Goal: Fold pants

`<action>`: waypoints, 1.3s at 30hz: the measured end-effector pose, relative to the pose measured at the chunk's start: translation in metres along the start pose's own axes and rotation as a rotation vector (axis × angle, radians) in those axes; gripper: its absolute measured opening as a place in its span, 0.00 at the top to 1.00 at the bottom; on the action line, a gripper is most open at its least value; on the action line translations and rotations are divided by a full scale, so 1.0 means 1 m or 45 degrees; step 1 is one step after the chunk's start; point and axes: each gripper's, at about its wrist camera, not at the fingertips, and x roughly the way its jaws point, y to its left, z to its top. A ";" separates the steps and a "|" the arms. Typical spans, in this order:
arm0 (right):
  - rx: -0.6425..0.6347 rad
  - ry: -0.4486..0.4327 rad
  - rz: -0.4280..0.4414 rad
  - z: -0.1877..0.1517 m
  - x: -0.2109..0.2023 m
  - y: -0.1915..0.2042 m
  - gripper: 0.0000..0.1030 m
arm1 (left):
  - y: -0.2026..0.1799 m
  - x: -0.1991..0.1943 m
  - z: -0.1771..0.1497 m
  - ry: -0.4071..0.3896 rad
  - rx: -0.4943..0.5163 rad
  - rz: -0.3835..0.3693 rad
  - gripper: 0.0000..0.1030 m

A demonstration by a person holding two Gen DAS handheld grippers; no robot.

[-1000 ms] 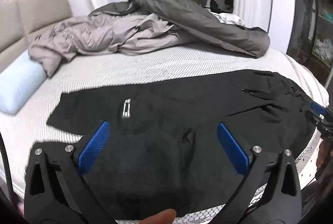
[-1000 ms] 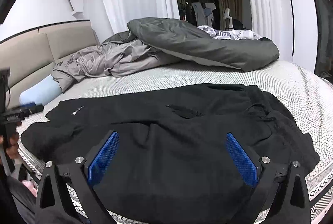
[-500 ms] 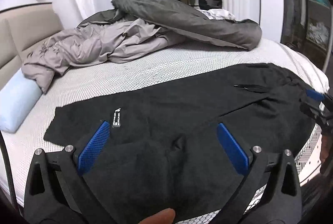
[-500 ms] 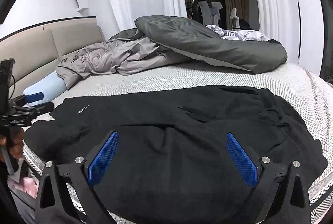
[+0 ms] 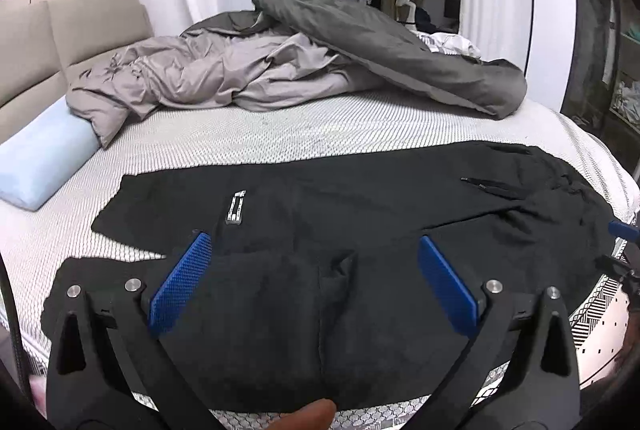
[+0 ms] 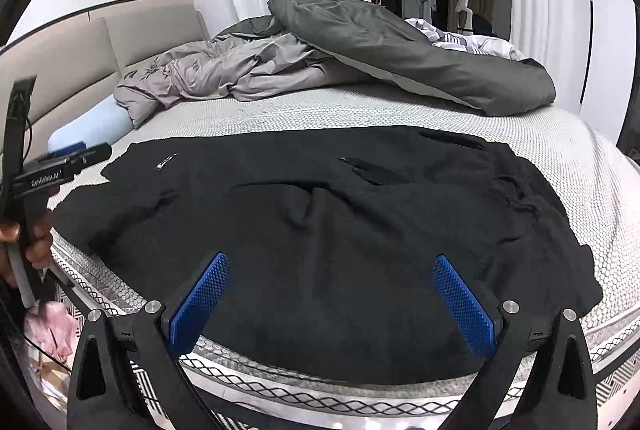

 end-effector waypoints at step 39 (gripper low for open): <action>0.269 -0.027 -0.112 0.000 0.001 -0.052 0.00 | 0.110 -0.004 -0.068 0.193 -0.161 0.060 0.01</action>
